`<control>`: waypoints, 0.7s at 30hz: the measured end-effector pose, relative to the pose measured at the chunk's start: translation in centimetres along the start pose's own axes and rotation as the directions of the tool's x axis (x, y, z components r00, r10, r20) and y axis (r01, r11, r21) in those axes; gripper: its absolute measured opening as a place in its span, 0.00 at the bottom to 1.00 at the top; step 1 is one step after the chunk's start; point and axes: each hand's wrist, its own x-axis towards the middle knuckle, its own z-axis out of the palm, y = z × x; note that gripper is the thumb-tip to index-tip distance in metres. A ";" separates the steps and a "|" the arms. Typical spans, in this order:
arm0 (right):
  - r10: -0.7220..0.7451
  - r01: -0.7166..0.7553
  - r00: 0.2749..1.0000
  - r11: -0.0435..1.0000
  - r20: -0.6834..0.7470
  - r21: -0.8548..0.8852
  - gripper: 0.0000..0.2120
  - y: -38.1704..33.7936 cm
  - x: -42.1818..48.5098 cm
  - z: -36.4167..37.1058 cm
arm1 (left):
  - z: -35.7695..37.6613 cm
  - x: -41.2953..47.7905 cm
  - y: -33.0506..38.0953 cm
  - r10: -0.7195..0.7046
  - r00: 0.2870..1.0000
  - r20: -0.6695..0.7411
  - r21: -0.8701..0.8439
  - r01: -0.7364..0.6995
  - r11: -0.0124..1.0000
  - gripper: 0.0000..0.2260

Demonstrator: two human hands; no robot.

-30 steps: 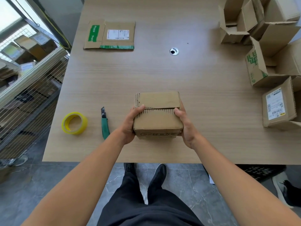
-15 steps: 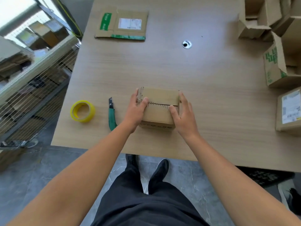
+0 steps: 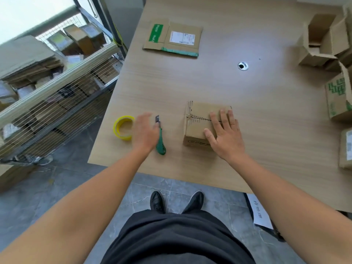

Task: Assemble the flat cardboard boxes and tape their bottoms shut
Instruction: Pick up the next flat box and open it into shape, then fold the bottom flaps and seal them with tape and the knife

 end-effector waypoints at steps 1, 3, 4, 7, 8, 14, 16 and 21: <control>0.002 -0.002 1.000 1.000 -0.011 0.002 0.33 -0.3 0.0 0.1 | -1.6 0.1 -3.0 -0.047 0.997 -0.063 0.097 0.053 0.994 0.25; 0.011 -0.011 1.000 1.000 -0.014 -0.014 0.33 -0.6 0.0 0.1 | -3.8 0.2 -7.9 -0.107 0.994 0.010 0.288 0.099 0.953 0.30; 0.023 -0.023 1.000 0.999 -0.006 -0.027 0.33 -0.6 0.1 0.0 | -4.3 0.4 -9.7 -0.121 0.987 0.107 0.391 0.071 0.918 0.29; 0.048 -0.046 0.999 0.998 0.022 -0.047 0.36 -0.6 0.3 -0.3 | -4.7 1.7 -12.4 -0.053 0.965 0.259 0.550 -0.102 0.829 0.20; 0.049 -0.047 0.998 0.998 0.027 -0.049 0.36 -0.6 0.4 -0.3 | -4.7 2.2 -12.6 0.011 0.967 0.256 0.552 -0.155 0.819 0.16; 0.050 -0.047 0.997 0.997 0.054 -0.057 0.39 -0.7 0.8 -0.9 | -3.6 3.6 -6.7 0.282 0.943 0.179 0.316 -0.326 0.891 0.05; 0.046 -0.043 0.998 0.997 0.049 -0.058 0.38 -0.7 0.8 -0.9 | -2.9 3.4 -2.5 0.415 0.903 0.112 0.212 -0.429 0.878 0.07; 0.027 -0.025 0.999 0.997 -0.023 0.071 0.34 -0.7 0.5 -0.6 | 0.4 1.9 6.5 0.719 0.679 0.149 0.174 -0.733 0.657 0.10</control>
